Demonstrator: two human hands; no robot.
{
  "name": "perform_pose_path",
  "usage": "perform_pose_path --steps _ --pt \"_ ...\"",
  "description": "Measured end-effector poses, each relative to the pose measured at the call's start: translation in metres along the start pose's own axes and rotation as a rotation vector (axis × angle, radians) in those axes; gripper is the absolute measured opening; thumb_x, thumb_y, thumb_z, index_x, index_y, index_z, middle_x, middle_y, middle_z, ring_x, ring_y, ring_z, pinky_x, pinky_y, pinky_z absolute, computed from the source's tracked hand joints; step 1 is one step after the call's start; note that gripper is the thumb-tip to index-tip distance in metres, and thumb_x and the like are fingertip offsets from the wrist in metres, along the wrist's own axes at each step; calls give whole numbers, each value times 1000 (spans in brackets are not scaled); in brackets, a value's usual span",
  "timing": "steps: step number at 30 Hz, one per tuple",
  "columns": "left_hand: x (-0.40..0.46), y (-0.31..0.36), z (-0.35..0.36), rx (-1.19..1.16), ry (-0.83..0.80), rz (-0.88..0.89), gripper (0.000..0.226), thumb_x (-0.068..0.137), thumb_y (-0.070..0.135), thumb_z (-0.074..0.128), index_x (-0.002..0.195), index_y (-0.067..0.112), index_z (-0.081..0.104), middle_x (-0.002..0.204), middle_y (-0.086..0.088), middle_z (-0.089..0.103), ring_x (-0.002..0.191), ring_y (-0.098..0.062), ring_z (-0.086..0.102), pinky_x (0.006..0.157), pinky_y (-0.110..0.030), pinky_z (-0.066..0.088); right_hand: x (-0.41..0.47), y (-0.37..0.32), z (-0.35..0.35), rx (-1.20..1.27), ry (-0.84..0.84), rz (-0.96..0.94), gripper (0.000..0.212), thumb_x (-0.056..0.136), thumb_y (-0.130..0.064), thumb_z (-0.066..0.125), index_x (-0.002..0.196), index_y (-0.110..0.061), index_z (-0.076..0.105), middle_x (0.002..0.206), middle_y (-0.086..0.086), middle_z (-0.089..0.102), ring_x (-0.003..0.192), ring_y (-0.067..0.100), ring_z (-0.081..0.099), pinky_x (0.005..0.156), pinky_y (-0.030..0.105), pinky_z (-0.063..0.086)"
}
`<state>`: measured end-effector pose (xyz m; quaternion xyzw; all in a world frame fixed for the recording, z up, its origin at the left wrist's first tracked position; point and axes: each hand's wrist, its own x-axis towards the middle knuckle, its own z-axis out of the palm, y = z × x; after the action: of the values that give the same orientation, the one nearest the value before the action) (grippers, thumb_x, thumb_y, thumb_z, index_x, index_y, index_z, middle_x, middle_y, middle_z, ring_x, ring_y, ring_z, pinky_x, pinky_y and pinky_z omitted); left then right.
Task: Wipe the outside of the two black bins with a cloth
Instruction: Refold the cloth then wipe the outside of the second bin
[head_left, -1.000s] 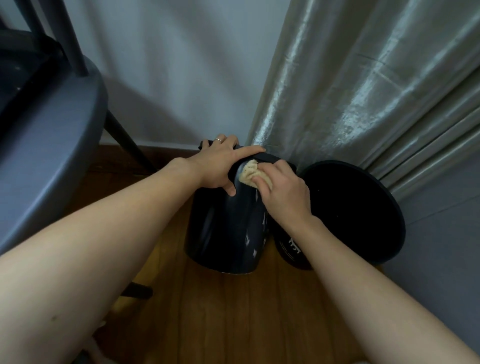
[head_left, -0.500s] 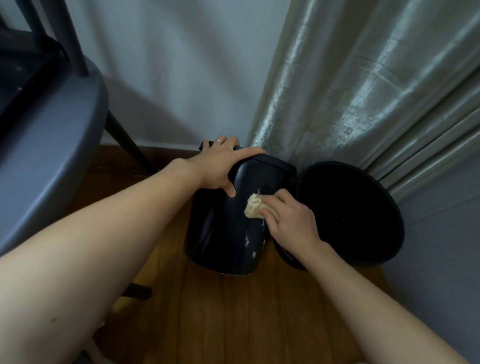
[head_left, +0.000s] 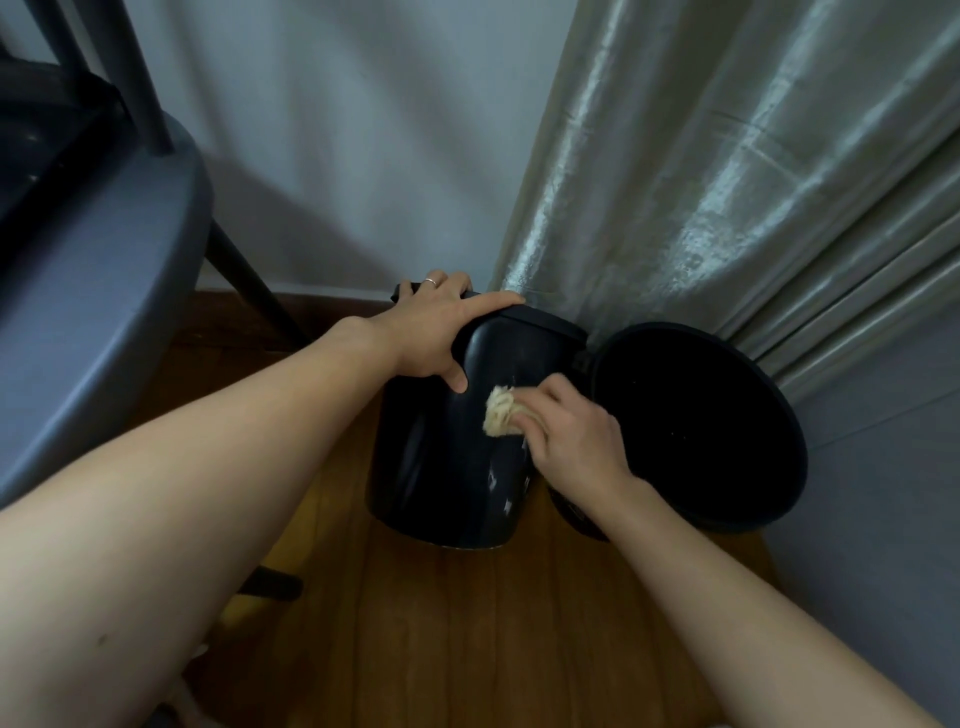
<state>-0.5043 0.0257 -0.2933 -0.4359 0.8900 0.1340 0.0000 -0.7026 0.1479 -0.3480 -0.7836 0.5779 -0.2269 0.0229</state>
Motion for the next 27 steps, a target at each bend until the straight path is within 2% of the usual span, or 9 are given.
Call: perform_pose_path --steps 4,6,10,12,16,18,23,27 --pt "0 -1 0 -8 -4 -4 114 65 41 85 148 53 8 126 -5 35 120 -28 30 104 -54 27 22 -2 -1 28 92 230 25 96 -32 57 118 -22 63 103 1 54 81 26 60 65 41 52" --pt "1 -1 -1 -7 -5 -2 114 65 41 85 148 53 8 125 -5 35 119 -28 30 104 -54 27 17 -4 1 70 83 199 26 95 -33 57 117 -22 64 102 0 54 80 25 60 64 40 53" --pt "2 0 0 5 1 19 113 64 42 86 147 54 9 121 -4 35 115 -27 32 102 -54 30 -9 -8 7 70 -18 23 25 91 -33 59 111 -22 67 97 -1 55 70 22 61 53 38 53" --pt "2 -1 0 11 3 17 113 64 43 86 147 54 9 120 -4 35 115 -27 32 101 -55 31 -4 -7 6 43 -5 26 23 91 -32 60 112 -22 66 97 0 56 71 24 61 54 40 54" --pt "2 -1 -1 -11 -4 6 114 64 41 86 147 54 9 122 -5 36 117 -28 31 102 -55 29 32 0 -2 42 118 260 24 95 -33 57 117 -24 63 106 2 55 85 32 62 70 42 53" --pt "2 -1 0 -6 -5 6 115 63 41 86 147 53 9 125 -6 36 119 -28 31 103 -55 29 43 1 -5 51 123 311 26 95 -35 57 118 -24 63 109 2 55 89 32 61 74 42 52" --pt "5 -1 0 -8 -7 18 114 63 41 86 147 53 10 123 -5 36 118 -28 31 102 -53 30 9 -4 8 69 49 80 28 92 -39 56 114 -24 65 99 0 55 75 26 62 57 41 54" --pt "6 4 -2 46 -10 27 114 62 43 86 147 50 10 130 -4 37 123 -29 31 107 -57 25 -8 -4 15 132 41 100 37 92 -47 50 113 -23 67 98 -4 56 75 20 61 57 40 54"
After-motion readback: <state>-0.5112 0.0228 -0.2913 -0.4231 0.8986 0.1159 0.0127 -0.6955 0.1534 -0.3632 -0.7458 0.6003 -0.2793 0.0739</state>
